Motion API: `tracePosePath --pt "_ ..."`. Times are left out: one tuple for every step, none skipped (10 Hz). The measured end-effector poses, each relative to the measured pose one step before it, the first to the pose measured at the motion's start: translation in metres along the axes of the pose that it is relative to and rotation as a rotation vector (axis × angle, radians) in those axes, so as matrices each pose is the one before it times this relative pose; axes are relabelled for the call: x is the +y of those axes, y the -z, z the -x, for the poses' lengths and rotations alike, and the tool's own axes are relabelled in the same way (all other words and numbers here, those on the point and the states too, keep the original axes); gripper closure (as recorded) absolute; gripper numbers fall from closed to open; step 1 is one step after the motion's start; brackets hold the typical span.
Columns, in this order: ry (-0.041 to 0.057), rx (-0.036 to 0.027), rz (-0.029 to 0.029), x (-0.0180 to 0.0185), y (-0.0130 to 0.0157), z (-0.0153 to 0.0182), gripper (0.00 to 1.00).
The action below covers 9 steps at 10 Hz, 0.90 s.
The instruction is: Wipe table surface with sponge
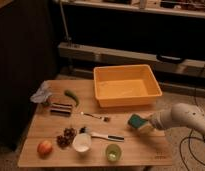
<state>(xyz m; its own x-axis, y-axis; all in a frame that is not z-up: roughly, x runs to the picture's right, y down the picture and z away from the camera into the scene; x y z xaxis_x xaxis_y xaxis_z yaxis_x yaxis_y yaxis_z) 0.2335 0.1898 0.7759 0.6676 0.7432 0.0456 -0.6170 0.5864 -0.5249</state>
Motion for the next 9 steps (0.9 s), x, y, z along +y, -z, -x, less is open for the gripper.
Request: tracePosePath --pt "0.01408 -0.00666 0.01164 0.00944 -0.00182 0.00351 1.00" --pt "0.02031 -0.00820 0.02019 0.01383 -0.00343 0.00555 1.00" --pt "0.01564 -0.00251 0.01969 0.01116 -0.00423 0.00315 1.00" --pt "0.00869 -0.00082 0.01272 0.00597 -0.00329 0.00127 1.00" --pt "0.00840 0.00591 0.02096 0.00929 -0.00497 -0.00248 1.00" --pt "0.00397 0.00580 0.01416 0.00615 -0.00381 -0.00296 1.00" --pt "0.00271 0.00583 0.01330 0.00520 -0.00351 -0.00296 1.00" --pt "0.00394 0.00736 0.01716 0.00687 -0.00503 -0.00388 1.00" --pt "0.00247 0.00583 0.01320 0.00462 -0.00367 -0.00318 1.00"
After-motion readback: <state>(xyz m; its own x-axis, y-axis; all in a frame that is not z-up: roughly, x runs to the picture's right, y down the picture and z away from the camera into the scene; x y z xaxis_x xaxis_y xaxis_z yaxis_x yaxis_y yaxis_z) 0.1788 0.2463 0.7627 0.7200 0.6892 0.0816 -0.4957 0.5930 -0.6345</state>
